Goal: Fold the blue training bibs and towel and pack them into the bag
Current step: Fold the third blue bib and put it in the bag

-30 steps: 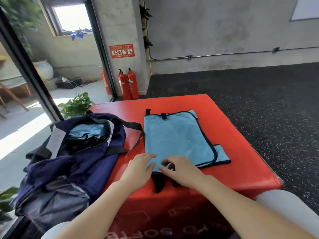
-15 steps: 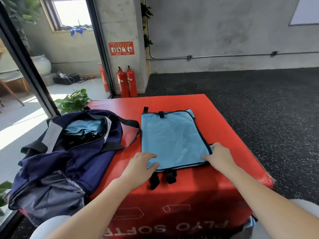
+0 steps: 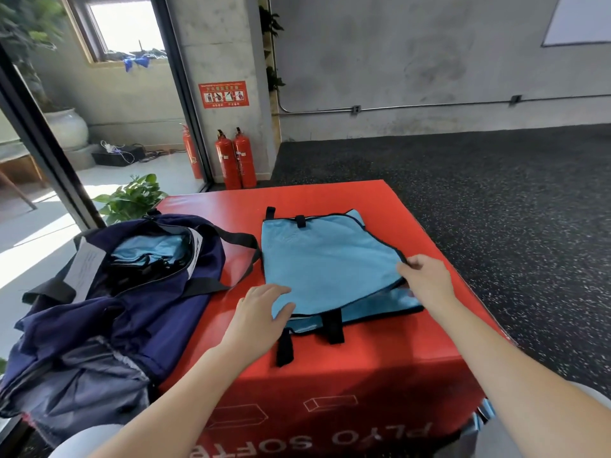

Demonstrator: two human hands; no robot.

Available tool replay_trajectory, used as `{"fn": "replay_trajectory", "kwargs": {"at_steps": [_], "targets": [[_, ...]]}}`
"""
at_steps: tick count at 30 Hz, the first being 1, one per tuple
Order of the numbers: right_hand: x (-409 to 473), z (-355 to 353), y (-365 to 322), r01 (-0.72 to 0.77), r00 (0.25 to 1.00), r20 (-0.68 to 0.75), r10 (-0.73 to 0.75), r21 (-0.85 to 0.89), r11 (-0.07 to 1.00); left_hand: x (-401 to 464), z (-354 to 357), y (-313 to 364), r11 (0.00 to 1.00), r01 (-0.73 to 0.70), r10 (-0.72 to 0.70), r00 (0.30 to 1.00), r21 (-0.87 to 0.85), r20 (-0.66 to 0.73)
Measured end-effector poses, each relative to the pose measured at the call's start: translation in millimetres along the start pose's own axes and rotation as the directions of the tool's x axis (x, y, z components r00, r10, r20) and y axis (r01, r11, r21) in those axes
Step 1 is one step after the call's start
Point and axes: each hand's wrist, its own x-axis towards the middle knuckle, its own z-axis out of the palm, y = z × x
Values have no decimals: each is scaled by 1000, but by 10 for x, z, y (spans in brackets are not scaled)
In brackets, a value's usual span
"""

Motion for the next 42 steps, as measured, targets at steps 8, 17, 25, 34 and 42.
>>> {"fn": "replay_trajectory", "kwargs": {"at_steps": [8,17,25,34,42], "targets": [[3,-73,315,-44,988,116,97,-391,919,-54,89,98,998,-49,41,986,45,160],[31,-109,409,-27,989,134,60,-236,971,-15,93,95,990,120,-129,984,73,124],[9,-120,395,-15,991,127,41,-203,979,-49,81,288,926,365,-364,931,-100,26],[-53,-173,454,11,986,162,33,-263,965,-77,-90,203,898,364,-403,905,247,133],[-25,-238,472,9,985,167,37,-264,964,-112,-112,50,993,115,-112,971,-2,210]]}}
